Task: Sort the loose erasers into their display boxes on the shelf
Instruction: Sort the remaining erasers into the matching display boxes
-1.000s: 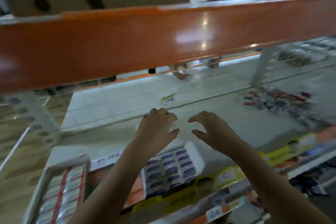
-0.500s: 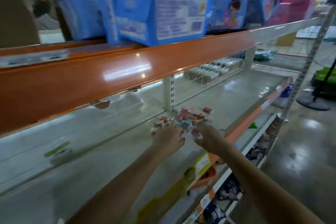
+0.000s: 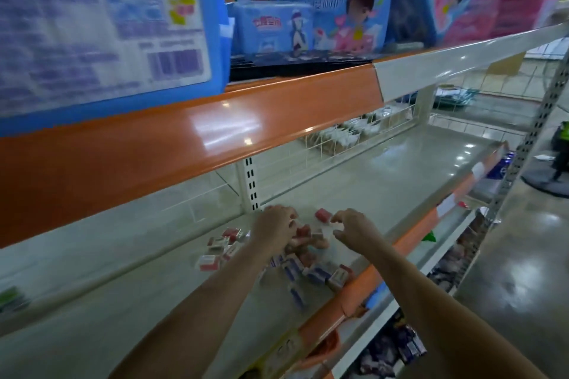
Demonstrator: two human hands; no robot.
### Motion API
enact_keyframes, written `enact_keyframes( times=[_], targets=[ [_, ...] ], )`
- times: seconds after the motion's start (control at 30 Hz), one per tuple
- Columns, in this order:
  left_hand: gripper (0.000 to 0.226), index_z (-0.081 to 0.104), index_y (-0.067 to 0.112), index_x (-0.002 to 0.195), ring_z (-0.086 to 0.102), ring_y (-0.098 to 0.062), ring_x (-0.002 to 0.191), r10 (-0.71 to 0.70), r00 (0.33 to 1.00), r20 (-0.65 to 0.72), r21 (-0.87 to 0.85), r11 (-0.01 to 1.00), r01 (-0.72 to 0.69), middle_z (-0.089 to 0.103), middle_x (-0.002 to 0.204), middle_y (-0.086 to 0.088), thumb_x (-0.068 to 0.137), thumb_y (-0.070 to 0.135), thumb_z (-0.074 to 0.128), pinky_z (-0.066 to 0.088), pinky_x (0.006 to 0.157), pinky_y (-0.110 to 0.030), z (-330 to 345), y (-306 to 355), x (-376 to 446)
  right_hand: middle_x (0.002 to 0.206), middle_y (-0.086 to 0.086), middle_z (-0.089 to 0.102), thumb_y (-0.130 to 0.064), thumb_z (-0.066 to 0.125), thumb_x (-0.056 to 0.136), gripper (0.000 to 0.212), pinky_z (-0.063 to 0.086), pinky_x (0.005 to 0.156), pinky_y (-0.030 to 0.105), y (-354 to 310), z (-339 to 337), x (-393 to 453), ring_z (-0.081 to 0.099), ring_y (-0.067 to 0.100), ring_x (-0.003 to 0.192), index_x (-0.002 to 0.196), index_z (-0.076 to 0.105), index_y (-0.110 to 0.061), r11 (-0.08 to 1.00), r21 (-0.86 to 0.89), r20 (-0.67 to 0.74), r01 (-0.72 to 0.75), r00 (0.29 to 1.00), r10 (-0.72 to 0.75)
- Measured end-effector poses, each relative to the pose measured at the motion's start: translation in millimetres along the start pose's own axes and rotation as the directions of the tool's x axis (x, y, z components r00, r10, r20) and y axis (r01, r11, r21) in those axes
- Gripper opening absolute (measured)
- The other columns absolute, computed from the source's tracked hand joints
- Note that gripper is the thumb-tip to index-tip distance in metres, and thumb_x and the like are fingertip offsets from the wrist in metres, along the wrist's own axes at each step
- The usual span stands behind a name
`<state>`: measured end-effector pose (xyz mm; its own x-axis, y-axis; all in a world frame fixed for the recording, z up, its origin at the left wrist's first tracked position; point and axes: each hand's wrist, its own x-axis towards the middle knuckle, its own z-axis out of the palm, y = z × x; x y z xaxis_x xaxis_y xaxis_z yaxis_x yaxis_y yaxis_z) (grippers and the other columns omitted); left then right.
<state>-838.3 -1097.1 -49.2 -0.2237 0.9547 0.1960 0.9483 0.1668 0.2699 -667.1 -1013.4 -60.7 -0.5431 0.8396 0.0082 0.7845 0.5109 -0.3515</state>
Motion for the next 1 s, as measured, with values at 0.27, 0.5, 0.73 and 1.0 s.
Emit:
enact_keyframes(
  times=[0.27, 0.5, 0.73, 1.0],
  targets=[
    [0.023, 0.062, 0.014, 0.109, 0.058, -0.018, 0.096, -0.105, 0.994, 0.027, 0.024, 0.994, 0.105, 0.064, 0.107, -0.004, 0.092, 0.027, 0.053, 0.046, 0.079, -0.029, 20.3, -15.3, 41.0, 0.104, 0.010, 0.061, -0.032, 0.050, 0.090, 0.029, 0.049, 0.076, 0.034, 4.7, 19.4, 50.5, 0.059, 0.028, 0.094, 0.106, 0.062, -0.011, 0.994, 0.089, -0.055, -0.057, 0.997, 0.062],
    [0.022, 0.060, 0.015, 0.107, 0.058, -0.017, 0.095, -0.135, 0.991, 0.006, 0.054, 0.989, 0.135, 0.063, 0.104, -0.002, 0.089, 0.027, 0.060, 0.043, 0.075, -0.026, 37.3, -22.7, 58.4, 0.110, 0.008, 0.057, -0.037, 0.049, 0.091, 0.035, 0.047, 0.087, 0.034, 7.5, 34.2, 68.8, 0.053, 0.024, 0.104, 0.115, 0.055, -0.011, 1.000, 0.015, -0.113, -0.019, 0.993, 0.020],
    [0.022, 0.061, 0.017, 0.107, 0.058, -0.019, 0.096, -0.079, 0.994, 0.072, 0.152, 0.986, 0.067, 0.062, 0.102, -0.002, 0.086, 0.021, 0.061, 0.044, 0.077, -0.030, 40.7, -22.4, 65.3, 0.116, 0.007, 0.052, -0.036, 0.046, 0.092, 0.038, 0.041, 0.093, 0.034, 17.0, 45.0, 69.4, 0.046, 0.022, 0.109, 0.122, 0.053, -0.014, 0.997, 0.079, -0.139, -0.014, 0.990, 0.025],
    [0.028, 0.063, 0.014, 0.113, 0.058, -0.020, 0.100, -0.068, 0.990, 0.120, 0.144, 0.988, 0.050, 0.065, 0.108, -0.005, 0.088, 0.025, 0.060, 0.038, 0.074, -0.025, 40.8, -21.0, 63.4, 0.117, 0.002, 0.055, -0.026, 0.055, 0.085, 0.037, 0.034, 0.097, 0.037, 16.1, 42.3, 63.0, 0.047, 0.023, 0.112, 0.121, 0.051, -0.021, 0.982, 0.179, -0.129, -0.058, 0.988, 0.082]
  ],
)
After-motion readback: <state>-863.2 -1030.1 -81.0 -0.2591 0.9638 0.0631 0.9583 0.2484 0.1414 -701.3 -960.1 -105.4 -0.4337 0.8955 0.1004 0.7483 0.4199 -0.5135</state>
